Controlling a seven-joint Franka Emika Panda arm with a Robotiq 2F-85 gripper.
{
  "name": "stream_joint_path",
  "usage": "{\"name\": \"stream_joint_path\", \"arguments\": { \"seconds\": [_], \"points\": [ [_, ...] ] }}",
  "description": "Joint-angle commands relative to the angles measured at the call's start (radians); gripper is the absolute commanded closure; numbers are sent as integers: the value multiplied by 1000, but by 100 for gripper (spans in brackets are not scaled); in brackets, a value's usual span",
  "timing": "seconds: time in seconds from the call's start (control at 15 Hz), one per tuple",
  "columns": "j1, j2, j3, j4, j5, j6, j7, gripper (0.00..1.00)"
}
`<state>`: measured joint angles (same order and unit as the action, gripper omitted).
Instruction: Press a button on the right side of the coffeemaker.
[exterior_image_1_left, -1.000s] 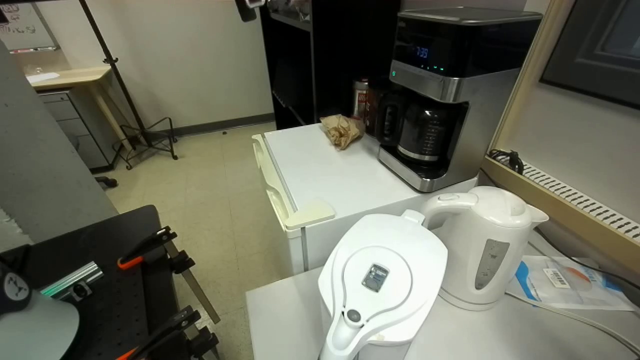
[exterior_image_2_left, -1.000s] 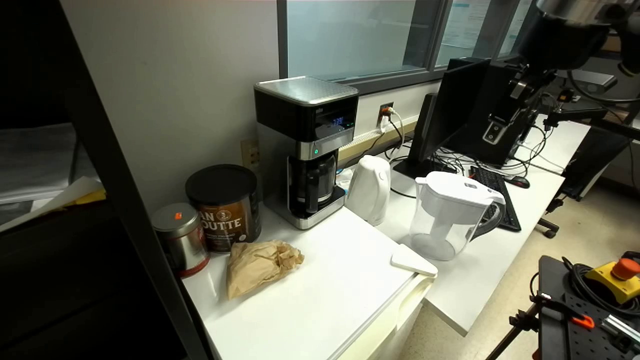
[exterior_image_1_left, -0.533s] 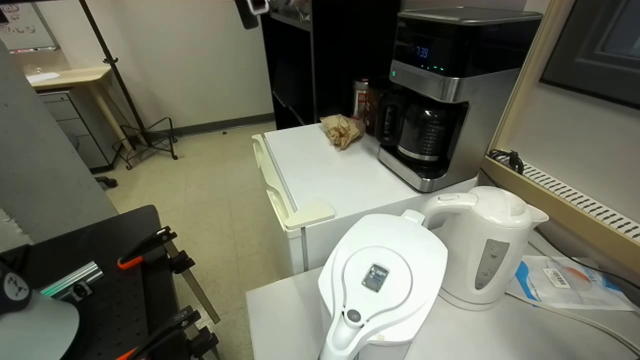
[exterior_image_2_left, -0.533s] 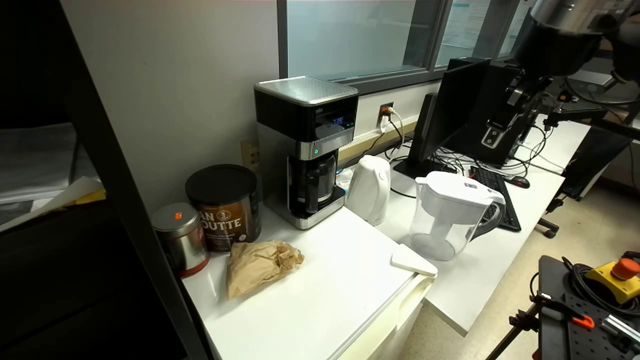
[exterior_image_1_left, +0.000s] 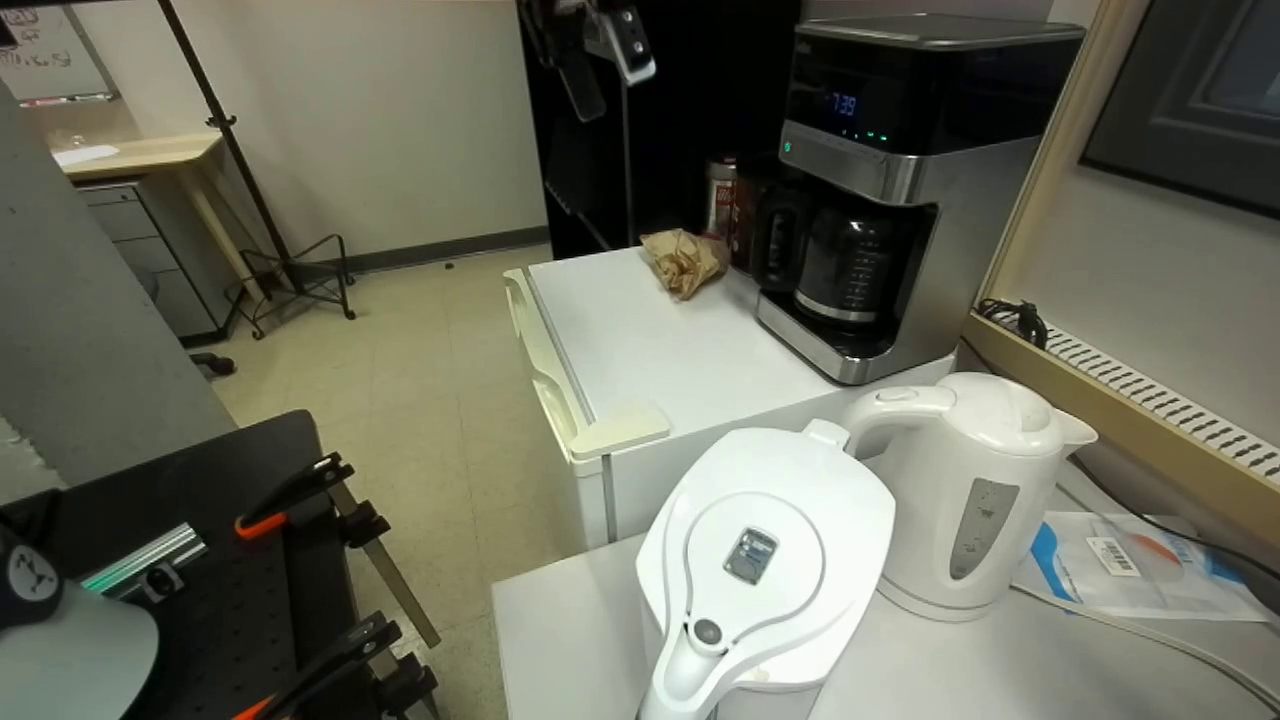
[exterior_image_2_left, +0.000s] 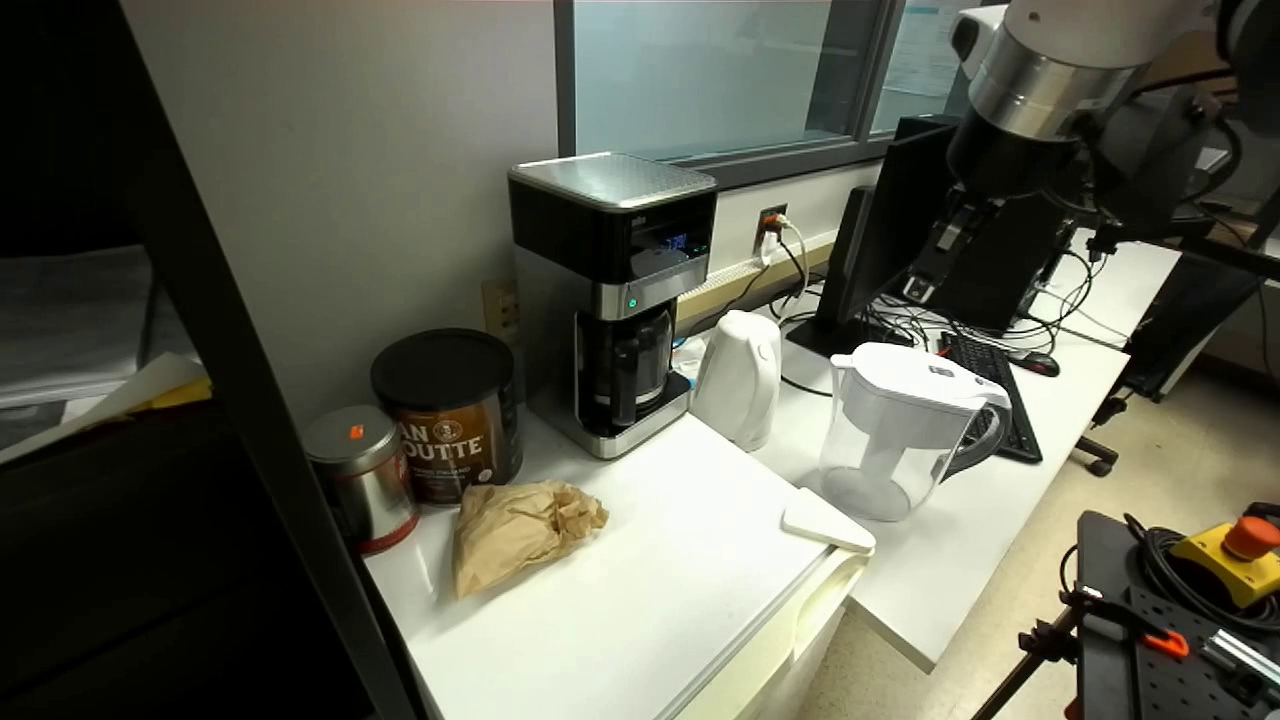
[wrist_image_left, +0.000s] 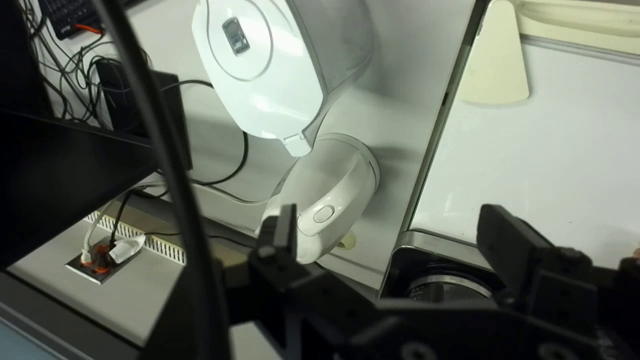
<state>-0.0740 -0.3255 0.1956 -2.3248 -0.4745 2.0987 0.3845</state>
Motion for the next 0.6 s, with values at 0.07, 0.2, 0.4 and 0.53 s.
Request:
{"name": "stream_joint_path", "arguments": {
  "seconds": [0.07,0.2,0.4,0.53],
  "points": [
    [5,115,-48,52,-93,129,-41,47],
    [7,161,-64,69,-127,195,-46,63],
    [12,222,-82,100,-176,264,-47,85],
    [18,261,-93,123,-204,306,-48,97]
  ]
}}
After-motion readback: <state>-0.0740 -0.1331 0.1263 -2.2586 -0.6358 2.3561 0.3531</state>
